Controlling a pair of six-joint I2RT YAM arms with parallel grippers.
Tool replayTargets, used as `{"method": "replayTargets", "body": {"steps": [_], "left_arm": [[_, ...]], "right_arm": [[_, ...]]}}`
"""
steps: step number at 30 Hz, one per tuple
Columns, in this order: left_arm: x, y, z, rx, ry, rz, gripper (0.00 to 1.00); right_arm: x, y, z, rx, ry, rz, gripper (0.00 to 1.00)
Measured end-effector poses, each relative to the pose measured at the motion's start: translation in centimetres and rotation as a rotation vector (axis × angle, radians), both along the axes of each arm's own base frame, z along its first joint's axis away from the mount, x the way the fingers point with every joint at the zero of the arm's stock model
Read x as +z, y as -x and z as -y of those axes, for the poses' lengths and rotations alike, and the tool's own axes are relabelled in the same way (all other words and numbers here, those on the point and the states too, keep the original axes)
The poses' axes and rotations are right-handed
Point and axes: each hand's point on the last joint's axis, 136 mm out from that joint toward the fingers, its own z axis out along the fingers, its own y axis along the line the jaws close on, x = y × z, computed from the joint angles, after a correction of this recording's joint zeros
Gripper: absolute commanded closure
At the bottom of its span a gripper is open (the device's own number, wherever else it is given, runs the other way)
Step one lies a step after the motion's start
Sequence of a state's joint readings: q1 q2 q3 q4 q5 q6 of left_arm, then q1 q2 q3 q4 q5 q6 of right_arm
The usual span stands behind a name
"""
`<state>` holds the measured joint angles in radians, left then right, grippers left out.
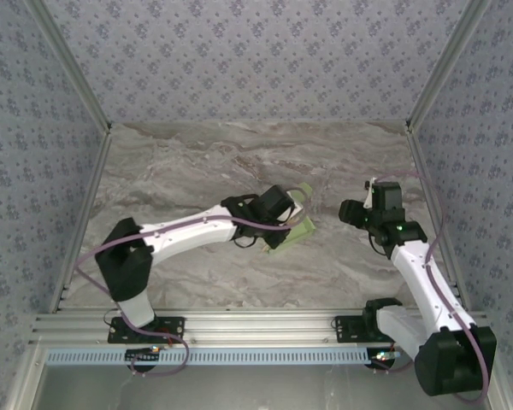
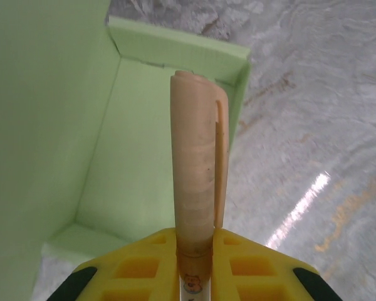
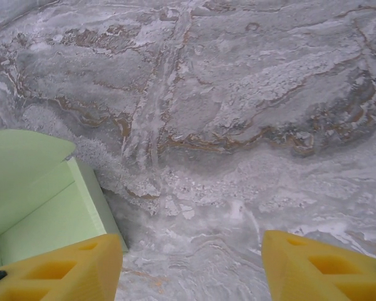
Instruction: Fold the paper box
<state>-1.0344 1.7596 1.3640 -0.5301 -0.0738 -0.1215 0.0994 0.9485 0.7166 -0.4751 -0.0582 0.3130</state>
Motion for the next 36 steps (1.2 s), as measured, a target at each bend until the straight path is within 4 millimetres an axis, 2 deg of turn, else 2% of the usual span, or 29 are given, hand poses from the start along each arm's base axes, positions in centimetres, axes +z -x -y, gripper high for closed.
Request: {"method": "replayTargets", "body": {"steps": [4, 11, 16, 21, 24, 28, 34, 36], "left_arm": [[-0.8, -1.8, 1.1, -0.016, -0.074, 0.055, 0.85], [-2.8, -3.9, 2.2, -0.039, -0.171, 0.106, 0.84], [-4.7, -4.1, 1.7, -0.054, -0.237, 0.102, 0.77], [-4.5, -4.2, 1.8, -0.066, -0.245, 0.109, 0.67], [-4.3, -4.0, 1.9, -0.071, -0.237, 0.106, 0.64], [-2.5, -3.2, 2.1, -0.082, -0.169, 0.095, 0.62], [3.1, 0.2, 0.3, -0.095, 0.067, 0.056, 0.58], [4.8, 1.2, -0.5, -0.095, 0.157, 0.038, 0.57]], "right_arm": [[0.0, 0.4, 0.2, 0.001, -0.003, -0.009, 0.37], [-0.7, 0.7, 0.0, 0.013, -0.013, -0.027, 0.37], [-1.1, 1.0, 0.0, 0.015, -0.016, -0.036, 0.37], [-1.3, 1.1, -0.1, 0.020, -0.022, -0.041, 0.37], [-1.3, 1.1, -0.3, 0.026, -0.023, -0.041, 0.37], [-1.5, 0.9, -1.4, 0.058, -0.035, -0.045, 0.37], [-4.5, 0.5, -5.6, 0.187, -0.025, -0.112, 0.37], [-5.3, 0.4, -6.4, 0.205, -0.021, -0.123, 0.37]]}}
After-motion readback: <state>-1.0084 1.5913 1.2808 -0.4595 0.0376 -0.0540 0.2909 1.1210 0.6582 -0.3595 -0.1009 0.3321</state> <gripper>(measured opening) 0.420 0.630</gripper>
